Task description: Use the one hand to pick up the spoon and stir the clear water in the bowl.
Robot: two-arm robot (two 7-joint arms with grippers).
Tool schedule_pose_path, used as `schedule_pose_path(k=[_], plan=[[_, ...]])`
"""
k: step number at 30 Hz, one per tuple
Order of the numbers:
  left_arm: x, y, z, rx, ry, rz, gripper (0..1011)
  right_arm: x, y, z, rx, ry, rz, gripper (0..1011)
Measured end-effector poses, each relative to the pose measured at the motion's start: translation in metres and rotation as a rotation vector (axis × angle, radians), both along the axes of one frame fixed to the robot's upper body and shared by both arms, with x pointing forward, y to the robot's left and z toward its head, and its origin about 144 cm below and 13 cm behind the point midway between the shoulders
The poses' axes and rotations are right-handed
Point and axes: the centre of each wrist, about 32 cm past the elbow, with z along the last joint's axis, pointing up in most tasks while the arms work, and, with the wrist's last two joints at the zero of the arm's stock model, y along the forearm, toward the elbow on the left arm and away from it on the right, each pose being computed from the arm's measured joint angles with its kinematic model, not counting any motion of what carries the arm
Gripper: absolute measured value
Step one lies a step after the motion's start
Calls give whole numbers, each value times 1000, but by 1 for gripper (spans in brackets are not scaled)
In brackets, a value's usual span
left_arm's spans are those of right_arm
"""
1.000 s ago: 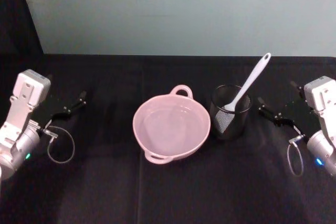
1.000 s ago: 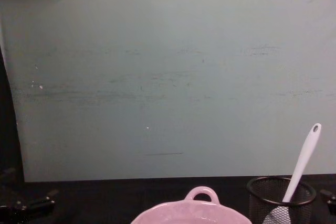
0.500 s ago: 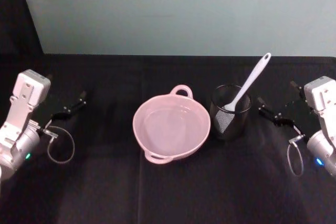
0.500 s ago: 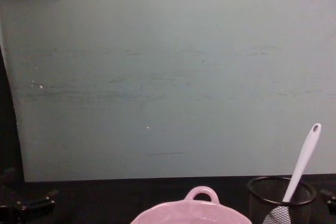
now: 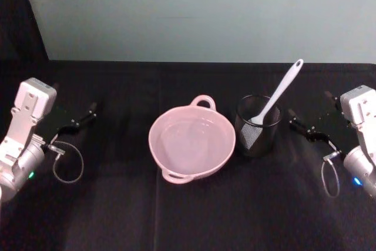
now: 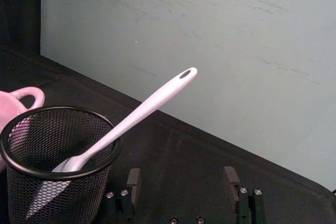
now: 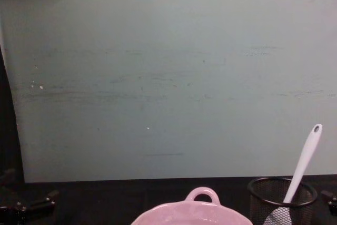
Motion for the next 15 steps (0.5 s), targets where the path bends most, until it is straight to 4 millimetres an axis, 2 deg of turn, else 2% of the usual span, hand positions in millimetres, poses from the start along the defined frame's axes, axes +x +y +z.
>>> schedule_pose_path(k=[15], plan=[[0, 0, 0, 0, 0, 0, 1011, 0, 0, 0, 0, 0, 0, 1003]])
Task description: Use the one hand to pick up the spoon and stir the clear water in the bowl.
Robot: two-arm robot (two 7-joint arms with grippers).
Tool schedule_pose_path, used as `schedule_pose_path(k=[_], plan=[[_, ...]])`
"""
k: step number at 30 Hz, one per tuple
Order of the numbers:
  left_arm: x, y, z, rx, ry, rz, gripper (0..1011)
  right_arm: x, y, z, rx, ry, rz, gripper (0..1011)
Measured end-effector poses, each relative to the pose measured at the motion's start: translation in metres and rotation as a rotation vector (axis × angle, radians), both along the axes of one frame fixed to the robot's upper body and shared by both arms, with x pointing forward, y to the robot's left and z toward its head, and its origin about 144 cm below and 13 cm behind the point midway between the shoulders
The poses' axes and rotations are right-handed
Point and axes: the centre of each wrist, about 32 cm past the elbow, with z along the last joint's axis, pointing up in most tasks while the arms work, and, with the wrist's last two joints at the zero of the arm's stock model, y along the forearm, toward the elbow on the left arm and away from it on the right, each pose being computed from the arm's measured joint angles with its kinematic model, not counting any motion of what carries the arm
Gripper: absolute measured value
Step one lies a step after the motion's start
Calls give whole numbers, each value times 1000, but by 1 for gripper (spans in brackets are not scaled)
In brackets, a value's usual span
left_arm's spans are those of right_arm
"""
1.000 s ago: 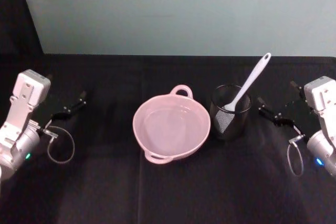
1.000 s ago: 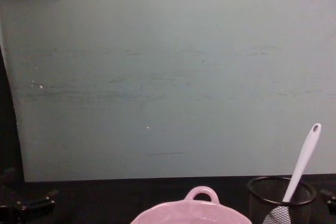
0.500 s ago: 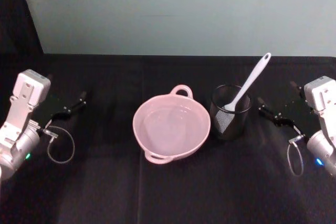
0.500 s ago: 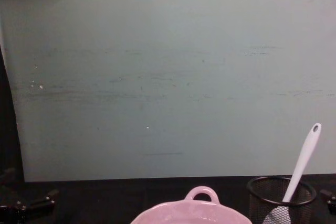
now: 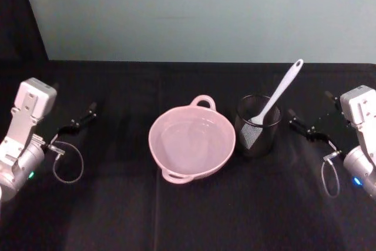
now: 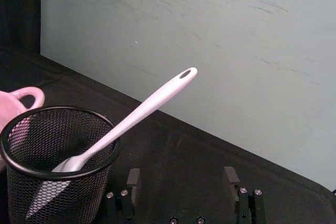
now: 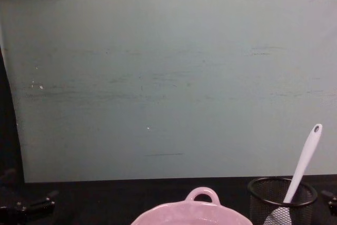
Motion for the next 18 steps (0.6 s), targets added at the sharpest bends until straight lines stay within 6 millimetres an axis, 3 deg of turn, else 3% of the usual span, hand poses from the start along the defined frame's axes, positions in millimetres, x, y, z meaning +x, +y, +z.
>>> schedule_pose_path(k=[18], plan=[[0, 0, 0, 0, 0, 0, 1011, 0, 0, 0, 0, 0, 0, 1003]])
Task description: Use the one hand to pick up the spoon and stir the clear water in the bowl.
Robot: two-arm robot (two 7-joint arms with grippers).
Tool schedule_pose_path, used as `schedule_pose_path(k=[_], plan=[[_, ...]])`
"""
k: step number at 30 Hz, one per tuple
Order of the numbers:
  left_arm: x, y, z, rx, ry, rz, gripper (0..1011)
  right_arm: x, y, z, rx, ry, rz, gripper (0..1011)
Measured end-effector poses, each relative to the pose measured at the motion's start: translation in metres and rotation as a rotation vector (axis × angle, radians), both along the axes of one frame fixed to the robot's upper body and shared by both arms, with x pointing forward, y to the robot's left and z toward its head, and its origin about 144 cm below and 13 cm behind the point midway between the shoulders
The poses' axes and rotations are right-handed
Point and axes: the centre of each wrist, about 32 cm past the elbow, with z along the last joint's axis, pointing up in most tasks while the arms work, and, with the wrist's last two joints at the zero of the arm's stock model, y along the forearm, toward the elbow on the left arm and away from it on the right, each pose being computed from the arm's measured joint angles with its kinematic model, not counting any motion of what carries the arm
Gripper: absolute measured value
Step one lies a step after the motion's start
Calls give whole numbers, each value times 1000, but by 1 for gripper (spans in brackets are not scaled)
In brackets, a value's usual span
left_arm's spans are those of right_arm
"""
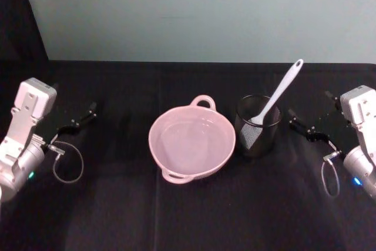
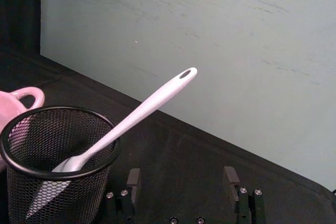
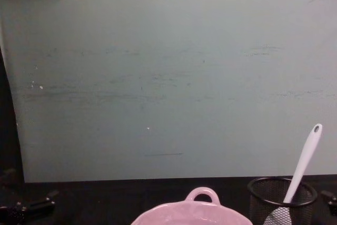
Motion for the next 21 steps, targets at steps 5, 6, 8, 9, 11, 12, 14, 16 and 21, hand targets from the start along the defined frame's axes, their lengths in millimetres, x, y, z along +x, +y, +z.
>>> schedule_pose_path(k=[5, 6, 8, 9, 11, 12, 14, 16, 21], plan=[[0, 0, 0, 0, 0, 0, 1011, 0, 0, 0, 0, 0, 0, 1003], [0, 0, 0, 0, 0, 0, 1011, 0, 0, 1, -2, 1, -3, 1003], [0, 0, 0, 0, 0, 0, 1011, -3, 1, 2, -12, 9, -19, 1003], [0, 0, 0, 0, 0, 0, 1011, -4, 1, 3, -17, 12, -24, 1003], [0, 0, 0, 0, 0, 0, 1011, -8, 3, 6, -28, 14, -34, 1003], [0, 0, 0, 0, 0, 0, 1011, -10, 4, 8, -30, 13, -37, 1003], [0, 0, 0, 0, 0, 0, 1011, -16, 6, 13, -33, 7, -43, 1003], [0, 0, 0, 0, 0, 0, 1011, -19, 7, 16, -32, 3, -46, 1003], [0, 0, 0, 0, 0, 0, 1011, -30, 10, 26, 13, -19, -47, 1003]])
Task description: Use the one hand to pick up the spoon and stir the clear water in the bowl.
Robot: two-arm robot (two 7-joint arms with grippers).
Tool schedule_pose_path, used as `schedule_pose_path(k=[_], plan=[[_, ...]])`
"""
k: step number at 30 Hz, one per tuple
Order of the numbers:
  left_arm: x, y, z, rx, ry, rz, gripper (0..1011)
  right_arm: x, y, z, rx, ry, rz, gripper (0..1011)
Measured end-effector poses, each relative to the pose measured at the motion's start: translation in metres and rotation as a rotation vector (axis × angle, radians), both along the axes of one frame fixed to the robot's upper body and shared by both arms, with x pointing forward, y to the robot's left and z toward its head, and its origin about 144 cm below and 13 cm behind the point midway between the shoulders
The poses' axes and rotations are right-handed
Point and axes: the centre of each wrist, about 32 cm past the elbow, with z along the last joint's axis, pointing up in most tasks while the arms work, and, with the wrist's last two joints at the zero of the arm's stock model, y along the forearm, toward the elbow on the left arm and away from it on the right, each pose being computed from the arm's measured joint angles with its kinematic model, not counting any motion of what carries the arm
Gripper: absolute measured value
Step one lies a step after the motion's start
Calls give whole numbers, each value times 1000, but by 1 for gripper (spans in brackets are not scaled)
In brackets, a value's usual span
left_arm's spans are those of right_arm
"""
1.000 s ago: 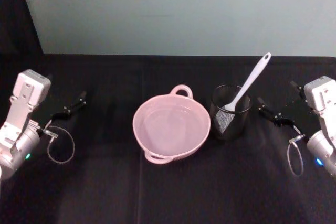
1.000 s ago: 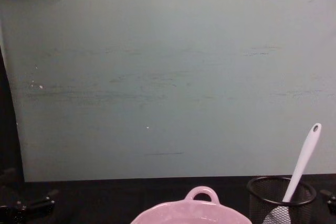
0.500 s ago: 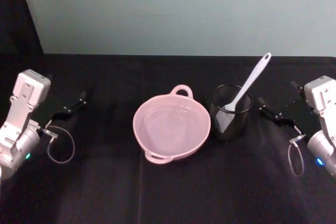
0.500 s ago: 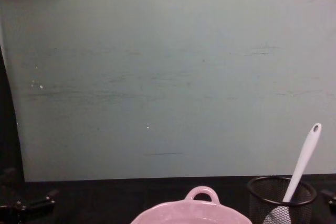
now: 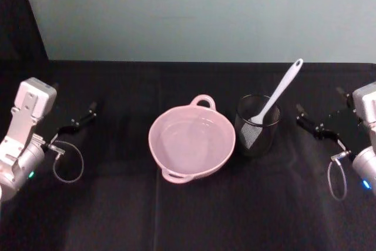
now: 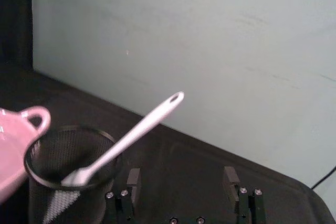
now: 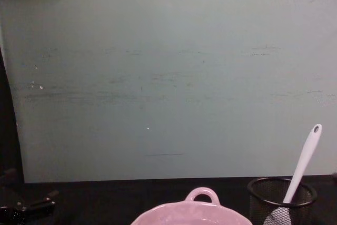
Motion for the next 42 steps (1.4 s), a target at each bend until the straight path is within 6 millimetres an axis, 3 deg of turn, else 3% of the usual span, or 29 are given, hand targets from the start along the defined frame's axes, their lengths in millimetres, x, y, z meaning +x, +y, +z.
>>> schedule_pose_path(k=[4, 20, 33, 37, 42], plan=[[0, 0, 0, 0, 0, 0, 1011, 2, 1, 2, 80, -10, 31, 1003], [0, 0, 0, 0, 0, 0, 1011, 53, 9, -12, 504, 57, 130, 1003], [0, 0, 0, 0, 0, 0, 1011, 77, 1, -14, 820, 157, 176, 1003], [0, 0, 0, 0, 0, 0, 1011, 79, 0, -14, 862, 168, 179, 947], [0, 0, 0, 0, 0, 0, 1011, 80, 1, -11, 882, 175, 176, 802]])
